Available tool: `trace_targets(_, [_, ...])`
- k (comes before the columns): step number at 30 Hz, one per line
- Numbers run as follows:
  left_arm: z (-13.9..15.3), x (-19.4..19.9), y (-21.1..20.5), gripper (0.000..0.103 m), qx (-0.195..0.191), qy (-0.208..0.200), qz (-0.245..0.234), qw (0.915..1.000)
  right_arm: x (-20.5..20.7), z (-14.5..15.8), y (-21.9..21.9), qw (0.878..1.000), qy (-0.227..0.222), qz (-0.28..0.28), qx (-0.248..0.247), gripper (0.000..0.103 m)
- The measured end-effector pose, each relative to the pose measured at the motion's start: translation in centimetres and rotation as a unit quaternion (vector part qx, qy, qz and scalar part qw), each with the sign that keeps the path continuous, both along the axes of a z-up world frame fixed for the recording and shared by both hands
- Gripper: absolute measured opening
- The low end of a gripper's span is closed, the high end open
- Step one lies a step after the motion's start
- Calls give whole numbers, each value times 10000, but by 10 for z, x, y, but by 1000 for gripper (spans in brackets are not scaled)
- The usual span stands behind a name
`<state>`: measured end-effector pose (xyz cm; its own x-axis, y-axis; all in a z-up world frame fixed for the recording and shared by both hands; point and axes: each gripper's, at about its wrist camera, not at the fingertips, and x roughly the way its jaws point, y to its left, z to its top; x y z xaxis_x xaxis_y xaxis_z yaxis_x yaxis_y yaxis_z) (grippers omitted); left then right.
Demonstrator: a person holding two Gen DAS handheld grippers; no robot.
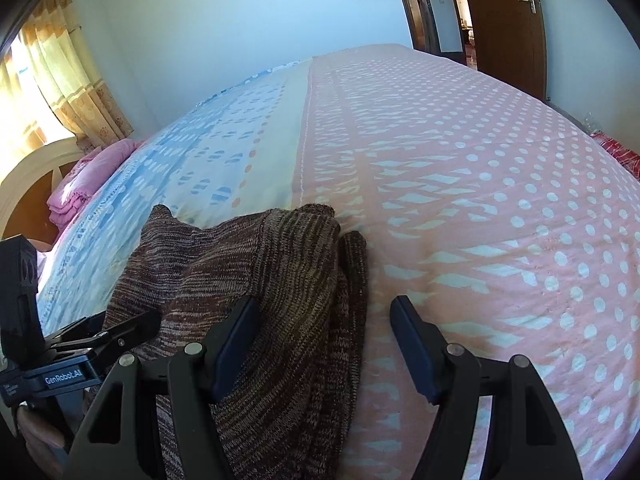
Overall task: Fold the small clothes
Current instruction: 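Grasp the sweater end with the left tool while the right tool holds it, then lift the sweater with both tools and fold it over onto itself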
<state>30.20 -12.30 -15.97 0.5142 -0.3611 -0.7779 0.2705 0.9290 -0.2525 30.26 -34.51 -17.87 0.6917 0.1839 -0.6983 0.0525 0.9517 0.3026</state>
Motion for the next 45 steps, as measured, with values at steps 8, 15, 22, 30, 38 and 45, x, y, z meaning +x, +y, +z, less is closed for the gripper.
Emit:
trace_targets(8, [2, 2, -7, 85, 225, -88, 48, 9997, 20, 1, 15, 9981, 24, 595, -153, 44])
trace_targets(15, [8, -14, -13, 41, 221, -545, -15, 9983, 8, 11, 35, 9946, -357, 658, -722, 18])
trace_targets(22, [13, -20, 1, 30, -281, -708, 25, 9971, -18, 34, 50, 9878, -1018, 484, -1069, 17])
trace_targets(30, [46, -58, -2, 29, -54, -1501, -51, 9886, -70, 70, 85, 9751, -1566, 109, -1567, 16])
trace_targets(38, [88, -91, 5, 29, -73, -1830, -101, 9830, -131, 119, 102, 9655, -2069, -116, -1576, 16])
trace_targets(45, [113, -122, 13, 29, -284, -2038, -192, 9784, -181, 147, 113, 9572, -2378, -261, -1631, 16])
